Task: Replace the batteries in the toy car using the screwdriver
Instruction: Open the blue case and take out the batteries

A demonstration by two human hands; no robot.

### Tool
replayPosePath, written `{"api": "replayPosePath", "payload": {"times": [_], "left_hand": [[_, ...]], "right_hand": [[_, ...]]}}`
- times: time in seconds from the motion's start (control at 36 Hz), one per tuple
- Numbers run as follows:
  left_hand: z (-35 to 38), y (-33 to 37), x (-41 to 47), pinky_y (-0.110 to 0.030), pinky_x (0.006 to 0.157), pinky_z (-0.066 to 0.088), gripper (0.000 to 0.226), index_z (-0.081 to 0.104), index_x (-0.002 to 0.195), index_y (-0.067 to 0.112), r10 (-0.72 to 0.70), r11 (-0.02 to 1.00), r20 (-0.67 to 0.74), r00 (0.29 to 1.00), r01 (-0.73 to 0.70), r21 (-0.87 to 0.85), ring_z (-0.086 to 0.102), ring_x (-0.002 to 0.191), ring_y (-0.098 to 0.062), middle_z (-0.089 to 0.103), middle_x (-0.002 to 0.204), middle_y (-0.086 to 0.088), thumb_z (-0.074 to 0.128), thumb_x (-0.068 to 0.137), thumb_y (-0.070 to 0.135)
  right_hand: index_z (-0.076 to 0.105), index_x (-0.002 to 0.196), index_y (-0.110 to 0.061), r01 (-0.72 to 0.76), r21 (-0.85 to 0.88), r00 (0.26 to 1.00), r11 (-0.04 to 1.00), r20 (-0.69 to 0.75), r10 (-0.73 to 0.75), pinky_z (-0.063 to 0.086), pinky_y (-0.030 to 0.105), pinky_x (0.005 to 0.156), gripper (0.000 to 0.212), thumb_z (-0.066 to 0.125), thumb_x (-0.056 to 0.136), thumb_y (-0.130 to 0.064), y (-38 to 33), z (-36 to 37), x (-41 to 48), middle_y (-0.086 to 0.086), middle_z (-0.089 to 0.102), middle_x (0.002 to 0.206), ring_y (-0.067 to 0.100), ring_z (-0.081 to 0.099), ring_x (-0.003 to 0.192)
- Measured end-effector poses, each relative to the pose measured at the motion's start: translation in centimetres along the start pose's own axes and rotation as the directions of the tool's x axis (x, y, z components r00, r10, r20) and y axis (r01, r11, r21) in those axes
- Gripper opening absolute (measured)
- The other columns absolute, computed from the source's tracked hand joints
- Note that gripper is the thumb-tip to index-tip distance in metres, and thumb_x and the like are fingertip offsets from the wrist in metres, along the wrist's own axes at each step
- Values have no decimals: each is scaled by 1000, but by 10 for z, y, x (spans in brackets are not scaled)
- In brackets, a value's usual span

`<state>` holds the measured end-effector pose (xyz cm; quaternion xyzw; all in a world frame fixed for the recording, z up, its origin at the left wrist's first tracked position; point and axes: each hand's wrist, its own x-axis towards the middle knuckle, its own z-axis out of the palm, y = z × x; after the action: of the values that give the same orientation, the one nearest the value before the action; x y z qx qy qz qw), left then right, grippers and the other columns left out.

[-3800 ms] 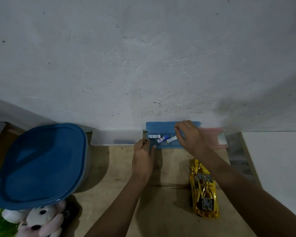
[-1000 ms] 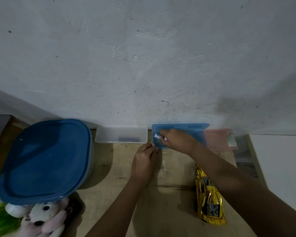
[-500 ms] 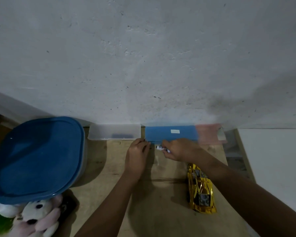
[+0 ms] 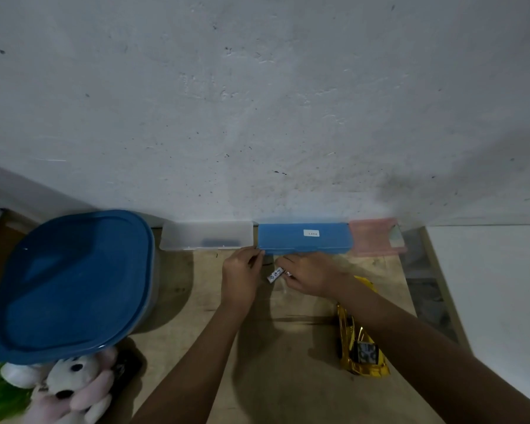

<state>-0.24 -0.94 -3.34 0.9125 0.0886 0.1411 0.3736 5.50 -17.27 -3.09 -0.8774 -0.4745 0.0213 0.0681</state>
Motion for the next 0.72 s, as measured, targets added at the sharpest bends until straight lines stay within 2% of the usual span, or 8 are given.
{"api": "replayPosePath", "payload": {"times": [0.22,0.31,0.36,0.44,0.5,0.56,0.67,0.72], "left_hand": [[0,3,0,-18,70,48,10,71,90,6,-21,998,-28,999,19,-62,61,73,-13,70,83,-7,68,82,1],[1,3,0,-26,74,53,11,69,93,5,-13,997,-39,999,10,-76,61,78,-13,68,87,-7,67,82,2],[2,4,1,-30,77,54,14,68,97,4,-1,995,-59,998,-5,-97,62,83,-14,68,92,-7,67,83,4],[1,6,1,-21,83,50,22,66,106,4,-42,988,-93,995,27,-153,59,92,-11,65,102,-5,67,85,11],[1,8,2,-19,85,49,26,64,111,6,-63,985,-81,995,49,-165,58,97,-10,63,107,-4,65,88,17],[4,10,6,-24,90,50,29,62,116,4,-40,991,-45,998,33,-132,59,103,-15,63,113,-8,61,90,18],[14,14,15,-25,100,37,31,61,117,-3,40,999,36,999,-40,20,55,114,-28,60,122,-19,62,89,10],[18,13,19,-30,101,37,29,62,115,-4,87,992,89,992,-94,81,55,115,-32,59,123,-21,61,89,8]], "right_hand": [[59,106,-14,-24,41,996,999,85,20,53,36,68,29,61,82,-29,0,-6,-5,8,68,98,24,64,88],[63,100,-17,-11,6,1000,1000,-9,11,52,29,60,28,63,78,-35,2,-11,-7,2,68,90,19,65,80],[65,95,-19,-27,-34,996,999,-84,24,51,25,59,29,49,80,-38,3,-16,-8,-2,67,85,14,64,76],[65,97,-15,-142,-21,975,990,-176,136,51,26,67,36,39,82,-35,11,-22,-6,1,67,90,16,63,81],[64,99,-12,-240,23,952,970,-188,240,51,29,69,32,43,82,-30,17,-25,-7,3,65,93,20,62,84],[64,101,-10,-300,61,937,952,-172,306,50,33,69,27,53,82,-25,24,-25,-8,7,63,96,25,61,87],[65,102,-8,-311,74,941,947,-116,318,50,35,71,26,65,80,-22,28,-23,-11,10,64,97,27,62,88],[65,105,-8,-321,75,939,944,-109,328,49,36,74,26,64,82,-21,28,-24,-12,10,63,100,27,61,92]]}}
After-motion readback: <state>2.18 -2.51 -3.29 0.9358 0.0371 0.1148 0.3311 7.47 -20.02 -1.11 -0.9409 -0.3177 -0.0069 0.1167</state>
